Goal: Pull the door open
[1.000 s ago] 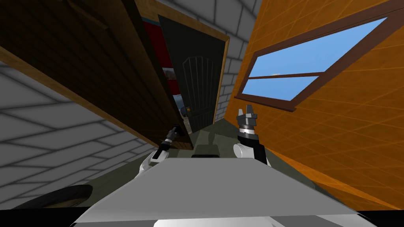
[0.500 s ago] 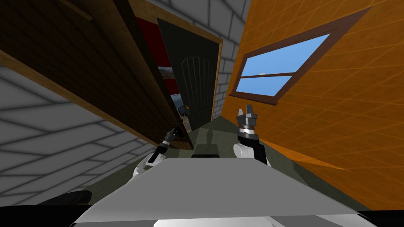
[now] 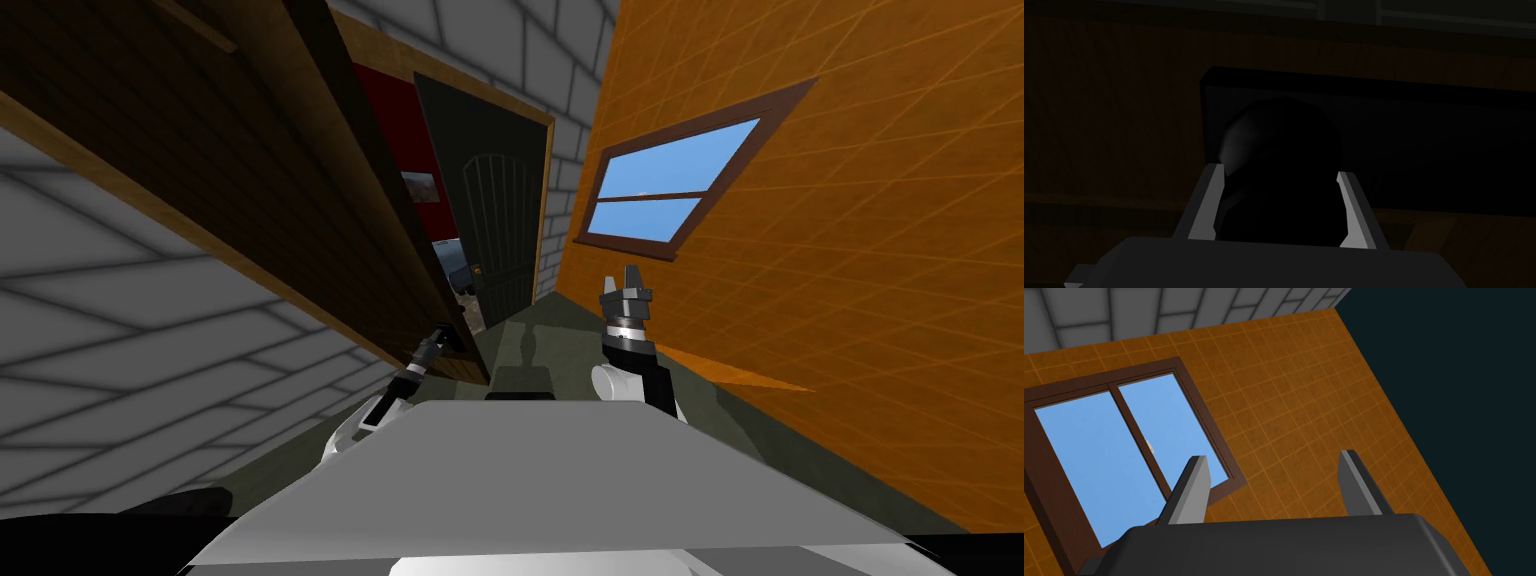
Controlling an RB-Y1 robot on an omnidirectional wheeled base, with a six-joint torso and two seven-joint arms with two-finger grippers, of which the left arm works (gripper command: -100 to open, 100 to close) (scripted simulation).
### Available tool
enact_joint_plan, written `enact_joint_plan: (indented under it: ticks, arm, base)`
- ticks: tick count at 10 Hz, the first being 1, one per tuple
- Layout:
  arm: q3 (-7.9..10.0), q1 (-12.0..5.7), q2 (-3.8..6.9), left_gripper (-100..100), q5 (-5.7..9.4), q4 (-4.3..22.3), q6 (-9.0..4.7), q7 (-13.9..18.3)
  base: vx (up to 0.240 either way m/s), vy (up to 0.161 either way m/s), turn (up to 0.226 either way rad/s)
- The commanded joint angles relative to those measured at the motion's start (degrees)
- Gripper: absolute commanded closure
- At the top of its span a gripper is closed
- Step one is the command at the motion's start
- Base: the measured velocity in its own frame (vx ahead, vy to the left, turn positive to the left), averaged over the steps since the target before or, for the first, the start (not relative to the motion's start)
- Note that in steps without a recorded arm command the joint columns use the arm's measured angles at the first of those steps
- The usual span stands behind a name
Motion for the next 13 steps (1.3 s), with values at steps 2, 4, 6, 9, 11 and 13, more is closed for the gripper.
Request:
enact_joint_plan:
  ticks: [2,4,6,9,11,13]
  arm:
    - [-0.50,0.45,1.05,100,-0.02,0.4,-1.55,0.7]
    - [-1.00,0.89,2.08,100,-0.03,0.7,-3.07,1.4]
    - [-1.53,1.36,3.19,100,-0.05,1.1,-4.71,2.2]
    - [-2.20,1.96,4.60,100,-0.07,1.6,-6.79,3.1]
    - [-2.30,2.03,4.75,100,-0.11,1.6,-6.90,3.1]
    - [-2.76,2.41,5.54,100,-0.22,2.3,-8.39,3.7]
  base:
    - [-0.188,0.067,-0.150]
    - [-0.183,0.103,-0.130]
    - [-0.201,0.110,-0.144]
    - [-0.215,0.114,-0.128]
    - [-0.139,0.058,-0.065]
    - [-0.177,0.079,-0.137]
